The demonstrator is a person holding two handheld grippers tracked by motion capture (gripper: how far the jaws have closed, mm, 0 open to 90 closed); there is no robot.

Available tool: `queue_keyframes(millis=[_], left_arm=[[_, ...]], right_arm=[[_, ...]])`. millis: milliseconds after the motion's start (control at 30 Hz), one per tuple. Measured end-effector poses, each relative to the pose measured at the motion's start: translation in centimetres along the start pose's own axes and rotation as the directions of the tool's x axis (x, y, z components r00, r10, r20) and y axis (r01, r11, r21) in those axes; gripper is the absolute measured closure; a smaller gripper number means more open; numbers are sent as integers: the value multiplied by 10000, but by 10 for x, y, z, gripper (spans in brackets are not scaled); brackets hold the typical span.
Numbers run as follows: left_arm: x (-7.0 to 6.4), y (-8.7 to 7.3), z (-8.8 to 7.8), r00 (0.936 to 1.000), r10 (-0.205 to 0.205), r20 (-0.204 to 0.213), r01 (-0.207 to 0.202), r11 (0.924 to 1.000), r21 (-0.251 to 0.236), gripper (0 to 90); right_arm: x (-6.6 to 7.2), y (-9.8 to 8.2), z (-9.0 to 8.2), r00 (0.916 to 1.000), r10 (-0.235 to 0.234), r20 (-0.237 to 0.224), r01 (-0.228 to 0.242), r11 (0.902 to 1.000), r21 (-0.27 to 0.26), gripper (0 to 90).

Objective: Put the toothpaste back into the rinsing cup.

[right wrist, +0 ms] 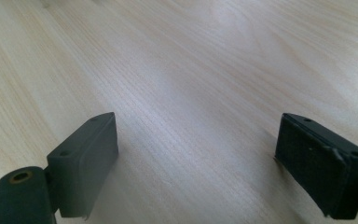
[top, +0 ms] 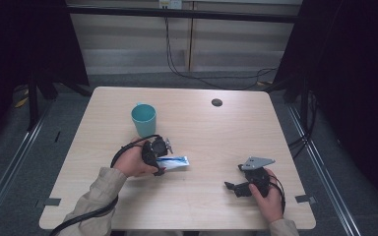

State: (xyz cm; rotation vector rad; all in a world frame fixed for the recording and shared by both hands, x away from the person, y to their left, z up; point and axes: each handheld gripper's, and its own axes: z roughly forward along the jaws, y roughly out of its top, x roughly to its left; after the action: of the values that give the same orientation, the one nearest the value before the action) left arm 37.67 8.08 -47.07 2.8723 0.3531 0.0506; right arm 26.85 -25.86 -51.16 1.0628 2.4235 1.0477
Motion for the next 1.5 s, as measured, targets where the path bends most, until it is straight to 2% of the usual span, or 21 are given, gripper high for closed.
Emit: queue_keyframes(millis=[100,200,433,533,600,667,767,900,933,967,1000,1033,1067,1100,1133,1167,1233,1267,1300,1333,1500], left_arm=[[0,1,0,9999,15,-128,-16,10000,-59,382],[2,3,-5,9997,-52,221,70,9965,-827,366],[-1,3,-2,9993,366,44,-361,9962,-786,490],[-2,1,-9,9999,44,142,-32,9963,-859,692],[-3,1,-10,9999,48,114,-38,9963,-854,709],[-1,-6,-12,9984,-398,404,446,9909,-1268,722],[2,-10,-17,9968,-539,584,621,9867,-1504,723],[5,-17,-33,9934,-982,599,1086,9724,-2066,722],[8,-20,-41,9894,-1270,705,1404,9606,-2401,722],[8,-20,-41,9894,-1270,705,1404,9606,-2401,722],[10,-23,-48,9854,-1507,789,1666,9490,-2678,721],[10,-23,-48,9854,-1507,789,1666,9490,-2678,722],[12,-25,-55,9808,-1746,867,1928,9350,-2976,722],[12,-25,-55,9808,-1746,867,1928,9350,-2976,722],[16,-27,-61,9779,-1889,891,2079,9209,-3297,722],[16,-27,-61,9779,-1889,891,2079,9209,-3297,723],[20,-29,-70,9736,-2110,871,2283,9001,-3710,724],[20,-29,-70,9736,-2110,871,2283,9001,-3710,726],[21,-30,-72,9707,-2246,848,2399,8919,-3833,726],[21,-30,-74,9636,-2518,896,2662,8737,-4073,727],[25,-32,-84,9579,-2746,840,2825,8484,-4476,729]], right_arm=[[0,0,0,10000,-4,0,4,10000,0,124],[0,0,0,10000,-2,1,2,10000,0,124],[0,0,0,10000,-4,0,4,10000,0,124],[0,0,0,10000,-2,-2,2,10000,1,124],[0,0,0,10000,-2,0,2,10000,2,125],[0,0,0,10000,-4,1,4,10000,1,124],[0,0,0,10000,6,-28,-6,10000,-13,124],[0,0,0,10000,0,-2,0,10000,1,124],[0,0,0,10000,-2,-2,2,10000,1,124],[0,0,0,10000,-2,-2,2,10000,1,124],[0,0,0,10000,1,-2,-1,10000,1,124],[0,0,0,10000,1,-2,-1,10000,1,124],[0,0,0,10000,-1,-2,1,10000,0,124],[0,0,0,10000,-1,-2,1,10000,0,124],[0,0,0,10000,2,0,-2,10000,-2,125],[0,0,0,10000,2,0,-2,10000,-2,125],[0,0,0,10000,-1,-2,1,10000,0,124],[0,0,0,10000,0,-3,0,10000,2,124],[0,0,0,10000,0,-3,0,10000,2,124],[0,0,0,10000,0,-3,0,10000,2,124],[0,0,0,10000,7,-29,-7,10000,-8,124]])
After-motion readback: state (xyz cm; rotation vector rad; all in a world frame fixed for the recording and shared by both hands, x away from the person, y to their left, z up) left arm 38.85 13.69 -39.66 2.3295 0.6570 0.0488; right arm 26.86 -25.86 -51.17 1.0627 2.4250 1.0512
